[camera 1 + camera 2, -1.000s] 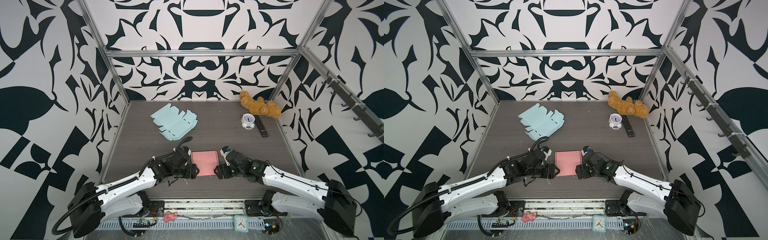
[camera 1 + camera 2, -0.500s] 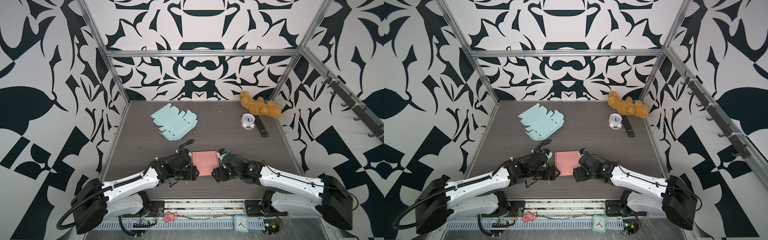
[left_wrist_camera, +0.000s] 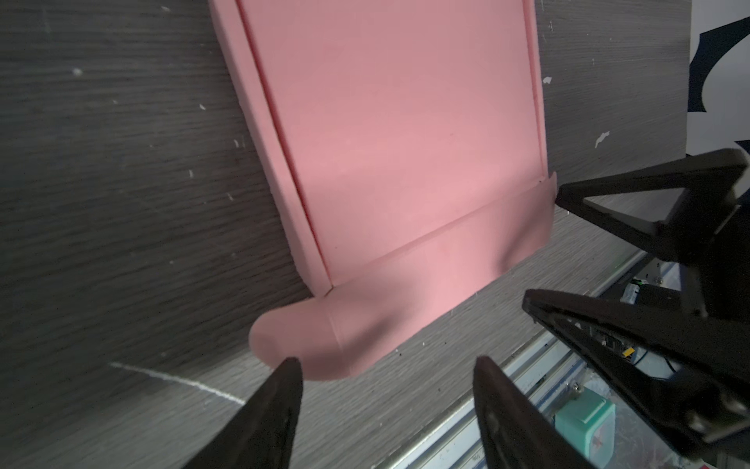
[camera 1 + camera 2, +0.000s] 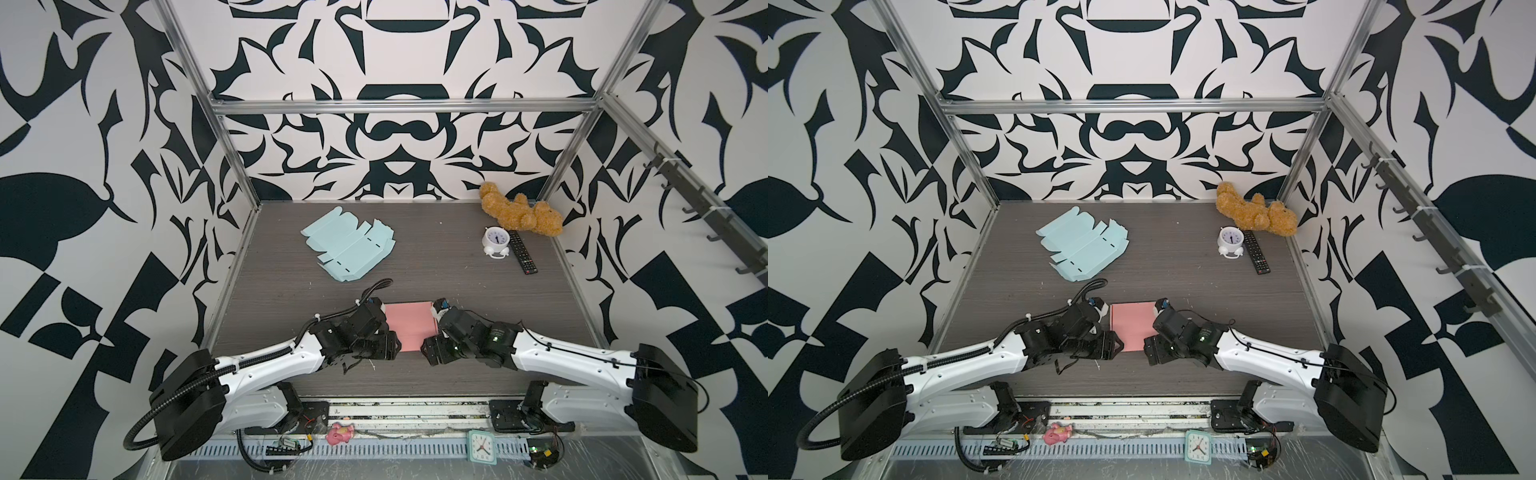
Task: Assemble paper box
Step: Fold and tuck the lid into the gap.
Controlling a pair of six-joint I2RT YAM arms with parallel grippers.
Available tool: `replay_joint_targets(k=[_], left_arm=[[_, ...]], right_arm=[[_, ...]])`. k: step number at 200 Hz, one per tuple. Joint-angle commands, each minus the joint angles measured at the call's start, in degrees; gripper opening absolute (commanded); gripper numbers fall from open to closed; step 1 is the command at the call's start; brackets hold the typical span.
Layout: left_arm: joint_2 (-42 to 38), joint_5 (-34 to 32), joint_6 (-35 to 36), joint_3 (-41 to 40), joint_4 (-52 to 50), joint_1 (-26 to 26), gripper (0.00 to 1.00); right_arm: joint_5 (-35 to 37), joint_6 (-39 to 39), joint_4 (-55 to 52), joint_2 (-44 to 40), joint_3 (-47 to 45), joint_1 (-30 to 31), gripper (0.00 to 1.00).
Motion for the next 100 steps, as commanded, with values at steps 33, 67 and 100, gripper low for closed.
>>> replay_joint_targets(k=[33,67,100], left_arm=[[1.53,0.19,-0.62,-1.13,1.58,-0.20,0.70],[3.67,0.81,-0.66,-1.53,3.41,-0.20,0.70],[4.29,1.30,-0.60,-1.52,4.41,-0.20,0.69]], right_arm=[[0.18,0.98,2.35,1.15,1.60,0.63,0.90],[-0.62,0.95,2.82,2.30,1.77,0.70,0.90],[-1.44,1.24,3.65,2.65,1.69,0.84,0.90]])
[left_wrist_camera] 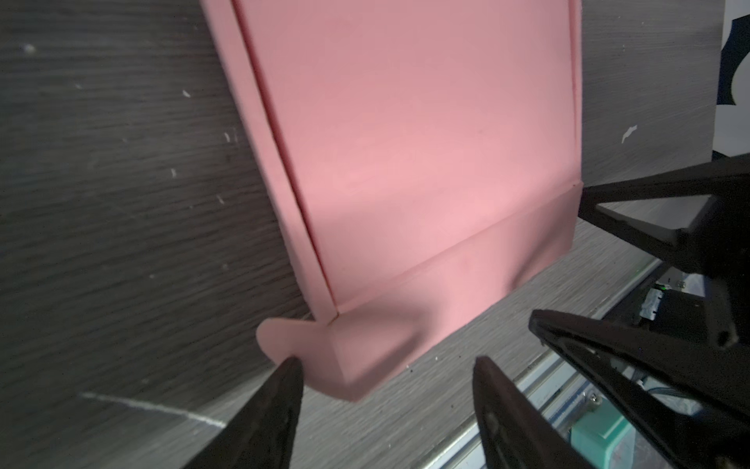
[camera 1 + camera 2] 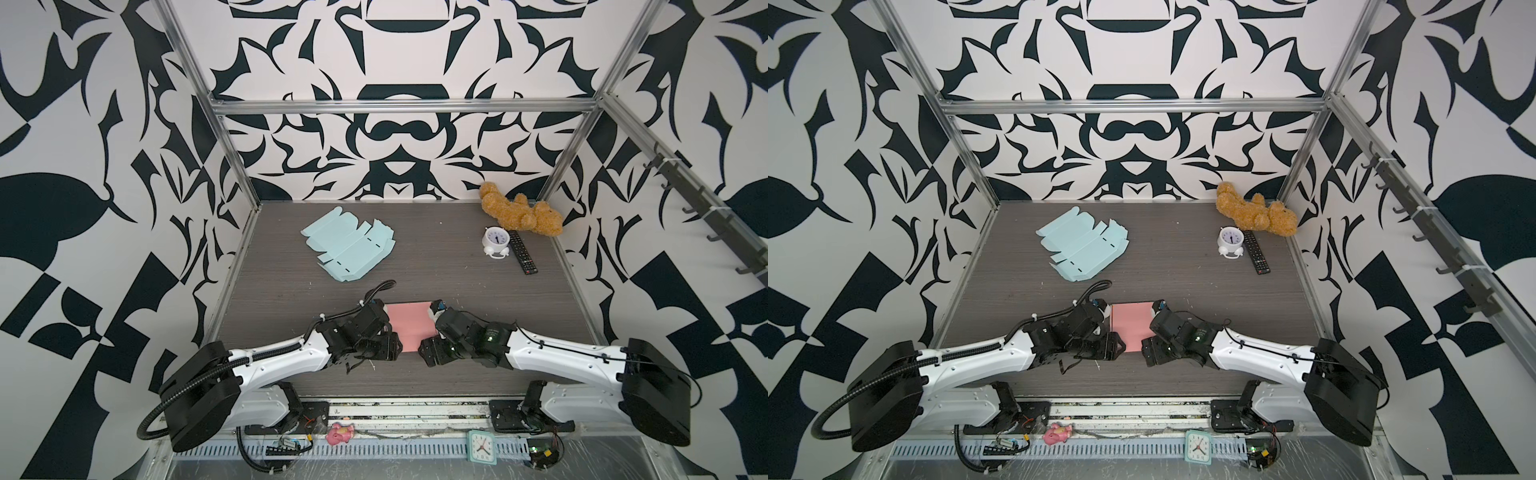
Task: Assemble paper box
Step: Fold and tuck the lid into the gap.
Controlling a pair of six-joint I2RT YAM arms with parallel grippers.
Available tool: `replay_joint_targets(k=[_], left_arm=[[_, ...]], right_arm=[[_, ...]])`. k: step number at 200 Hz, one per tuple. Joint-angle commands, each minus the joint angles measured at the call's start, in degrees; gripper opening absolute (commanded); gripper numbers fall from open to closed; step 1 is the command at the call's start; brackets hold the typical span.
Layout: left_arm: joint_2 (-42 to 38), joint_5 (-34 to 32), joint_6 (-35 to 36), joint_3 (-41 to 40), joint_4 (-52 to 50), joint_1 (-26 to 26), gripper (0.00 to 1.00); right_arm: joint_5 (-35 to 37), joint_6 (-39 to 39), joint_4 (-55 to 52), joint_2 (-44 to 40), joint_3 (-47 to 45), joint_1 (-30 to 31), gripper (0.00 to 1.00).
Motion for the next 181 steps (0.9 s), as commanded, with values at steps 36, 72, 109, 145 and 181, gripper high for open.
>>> replay_joint_targets(k=[36,72,109,145,181], left_arm=[[0.48,0.98,-0.15,-0.63,2.46,-0.20,0.69],[0.48,1.65,0.10,-0.20,3.04,-0.29,0.69],[-0.34,2.16,-0.05,-0.32,3.05,-0.29,0.69],[-2.16,2.41,-0.48,-0.64,2.88,-0.37,0.68],[-2.92,1.71,-0.60,-0.85,1.76,-0.46,0.68]], right_arm=[[-1.79,1.13,2.83,0.82,1.77,0.68,0.90],[-2.21,1.51,3.27,0.81,2.12,1.03,0.90],[-2.03,1.64,2.67,0.19,2.50,1.36,0.90],[-1.85,1.86,2.38,-0.06,3.09,2.08,0.90],[-1.50,2.29,2.54,-0.71,3.11,2.74,0.90]])
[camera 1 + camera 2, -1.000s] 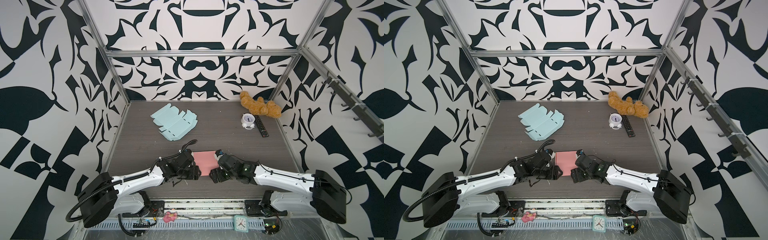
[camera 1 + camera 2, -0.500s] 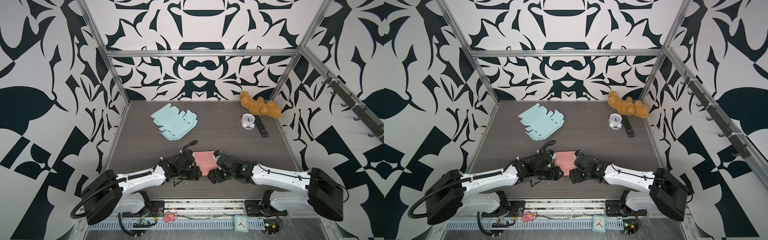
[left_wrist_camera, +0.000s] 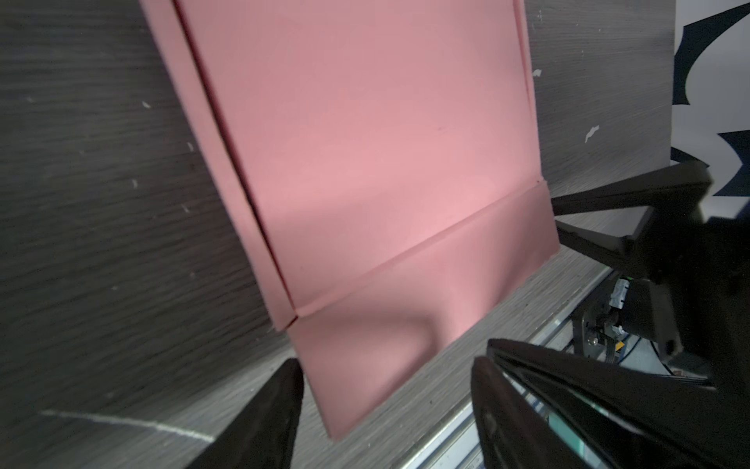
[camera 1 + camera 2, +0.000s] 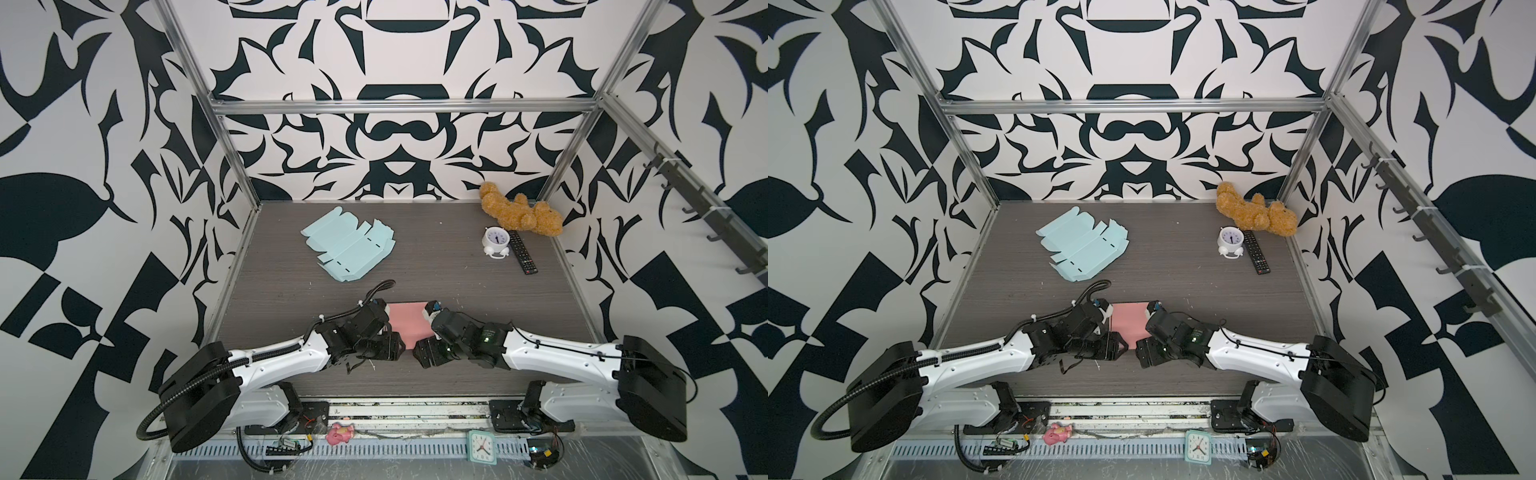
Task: Assemble paper box
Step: Fold and tuck the lid into the gap.
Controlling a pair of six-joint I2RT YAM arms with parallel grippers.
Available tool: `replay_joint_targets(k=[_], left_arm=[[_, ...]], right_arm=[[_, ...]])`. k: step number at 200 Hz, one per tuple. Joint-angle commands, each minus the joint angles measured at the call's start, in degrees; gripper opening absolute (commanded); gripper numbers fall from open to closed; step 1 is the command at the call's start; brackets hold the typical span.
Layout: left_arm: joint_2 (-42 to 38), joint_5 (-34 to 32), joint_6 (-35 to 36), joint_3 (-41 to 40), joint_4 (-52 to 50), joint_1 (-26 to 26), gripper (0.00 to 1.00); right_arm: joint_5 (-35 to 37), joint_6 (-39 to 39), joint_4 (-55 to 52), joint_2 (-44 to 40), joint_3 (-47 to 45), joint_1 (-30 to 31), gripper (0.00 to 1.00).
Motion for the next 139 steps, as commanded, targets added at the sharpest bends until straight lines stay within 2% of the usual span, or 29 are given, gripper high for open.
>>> replay_joint_targets(k=[1,139], left_arm=[[-0.99,-0.02,-0.62,-0.54,-0.55,-0.36,0.68],[2.38,-2.16,-1.21,-1.42,0.58,-0.36,0.62]], right_arm=[[0.14,0.70,0.80,-1.72,2.14,0.73,0.90],[2.49,0.15,2.61,1.67,0.94,0.74,0.89]])
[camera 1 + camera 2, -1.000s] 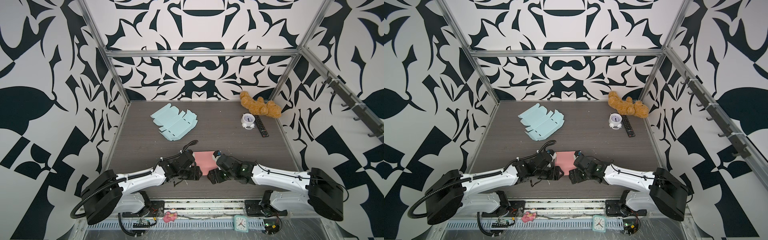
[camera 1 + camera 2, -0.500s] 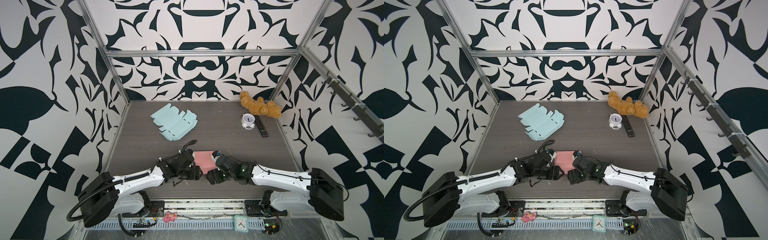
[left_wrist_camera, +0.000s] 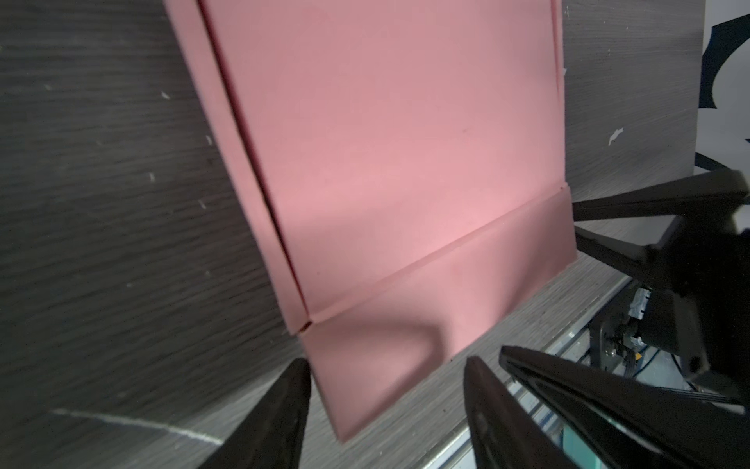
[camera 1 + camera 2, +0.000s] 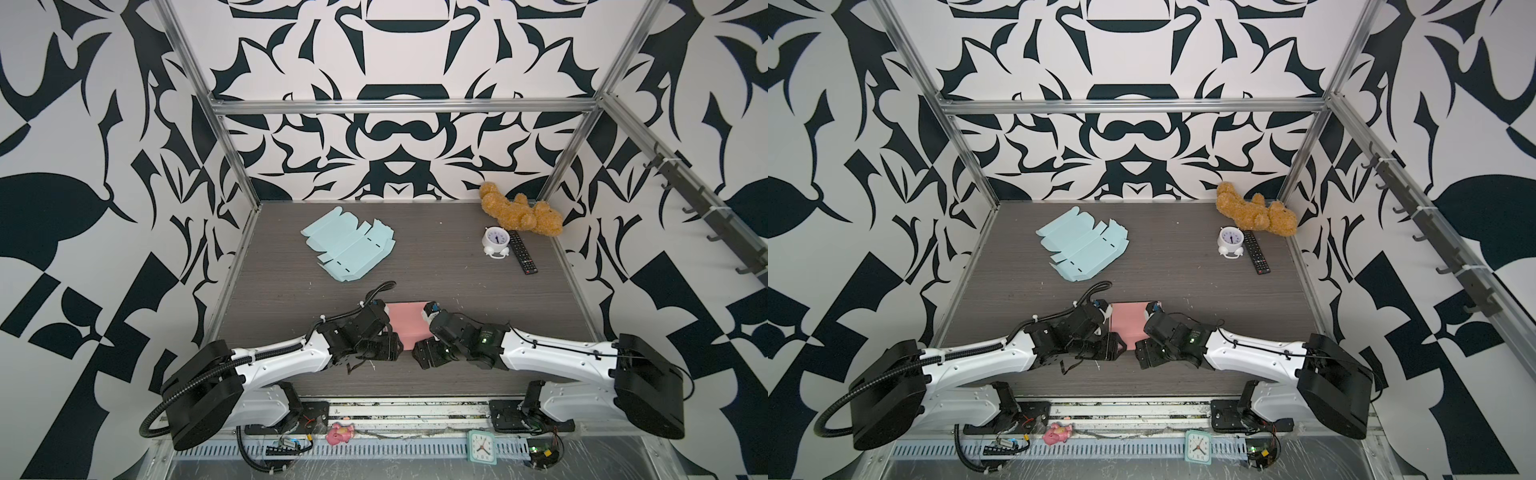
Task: Assemble paper box
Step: Fold and tuck the lid into the gap.
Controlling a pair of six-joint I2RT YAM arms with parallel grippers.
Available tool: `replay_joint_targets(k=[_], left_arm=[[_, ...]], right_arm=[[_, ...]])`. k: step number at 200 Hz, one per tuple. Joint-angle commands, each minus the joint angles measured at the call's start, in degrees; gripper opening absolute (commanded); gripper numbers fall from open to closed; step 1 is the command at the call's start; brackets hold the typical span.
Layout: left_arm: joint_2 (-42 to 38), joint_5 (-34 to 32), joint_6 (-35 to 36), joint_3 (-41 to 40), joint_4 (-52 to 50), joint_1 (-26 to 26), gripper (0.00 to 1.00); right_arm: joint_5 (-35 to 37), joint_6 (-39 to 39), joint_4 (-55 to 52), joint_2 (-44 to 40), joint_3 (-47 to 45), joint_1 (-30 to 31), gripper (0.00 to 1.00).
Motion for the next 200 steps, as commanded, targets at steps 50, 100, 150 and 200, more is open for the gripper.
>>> replay_joint_targets(k=[50,100,150,200], left_arm=[[2.70,-0.87,-0.35,-0.83,0.80,-0.16,0.61],[3.51,-1.11,-0.29,-0.30,0.71,-0.20,0.59],[3.35,-1.58,-0.25,-0.17,0.20,-0.20,0.59],[2.81,-2.11,-0.55,-0.52,0.26,-0.20,0.58]], right_arm=[[1.54,-0.30,2.42,1.75,0.98,0.27,0.87],[1.55,-0.81,2.01,1.56,1.83,0.28,0.86],[1.83,-1.01,1.42,0.38,0.82,0.20,0.89],[3.39,-1.10,0.12,-1.52,0.81,0.26,0.91]])
